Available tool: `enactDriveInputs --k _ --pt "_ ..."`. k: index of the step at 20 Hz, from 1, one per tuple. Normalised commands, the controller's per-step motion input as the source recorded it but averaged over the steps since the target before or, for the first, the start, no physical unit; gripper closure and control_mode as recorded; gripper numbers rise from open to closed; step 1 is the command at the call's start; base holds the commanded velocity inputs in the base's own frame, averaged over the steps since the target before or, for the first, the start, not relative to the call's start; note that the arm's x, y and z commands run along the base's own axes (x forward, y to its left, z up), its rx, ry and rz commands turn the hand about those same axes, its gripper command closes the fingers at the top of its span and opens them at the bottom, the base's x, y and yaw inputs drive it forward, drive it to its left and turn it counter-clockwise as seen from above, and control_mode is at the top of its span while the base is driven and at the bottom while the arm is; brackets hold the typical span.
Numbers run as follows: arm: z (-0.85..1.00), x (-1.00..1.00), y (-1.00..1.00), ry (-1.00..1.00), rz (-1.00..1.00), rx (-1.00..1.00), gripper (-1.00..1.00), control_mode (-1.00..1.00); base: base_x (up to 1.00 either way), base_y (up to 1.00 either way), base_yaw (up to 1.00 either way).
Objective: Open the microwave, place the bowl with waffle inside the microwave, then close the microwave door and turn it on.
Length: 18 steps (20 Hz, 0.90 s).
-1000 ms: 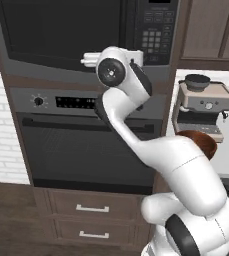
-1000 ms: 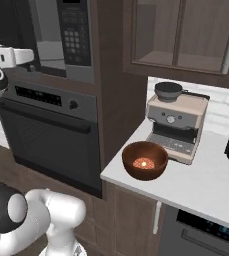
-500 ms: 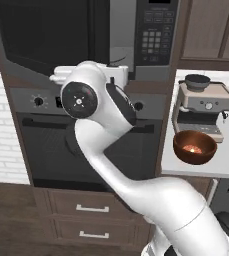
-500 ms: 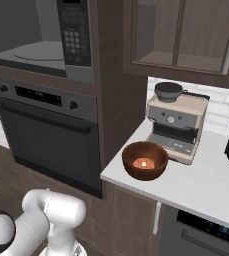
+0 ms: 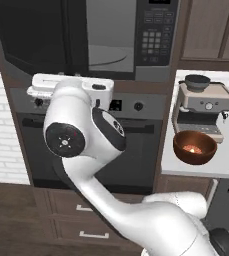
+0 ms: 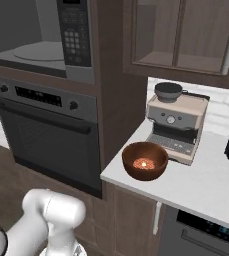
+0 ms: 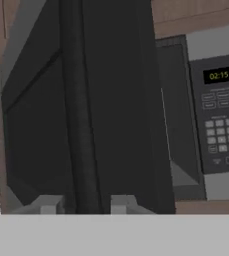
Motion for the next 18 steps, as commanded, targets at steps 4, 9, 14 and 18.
enactDriveInputs --k 4,9,14,18 --pt "-1.0 -1.0 -0.94 -0.14 0.0 0.24 -1.0 -1.0 0.0 0.0 0.0" --pt "-0.78 -1.0 -0.36 -0.06 0.0 0.21 -1.0 -1.0 0.0 0.0 0.0" --pt "-0.18 -1.0 -0.16 0.0 0.0 0.27 -1.0 -1.0 0.0 0.0 0.0" --pt "0.1 -1.0 -0.4 0.01 0.0 0.43 -1.0 -1.0 0.0 0.0 0.0"
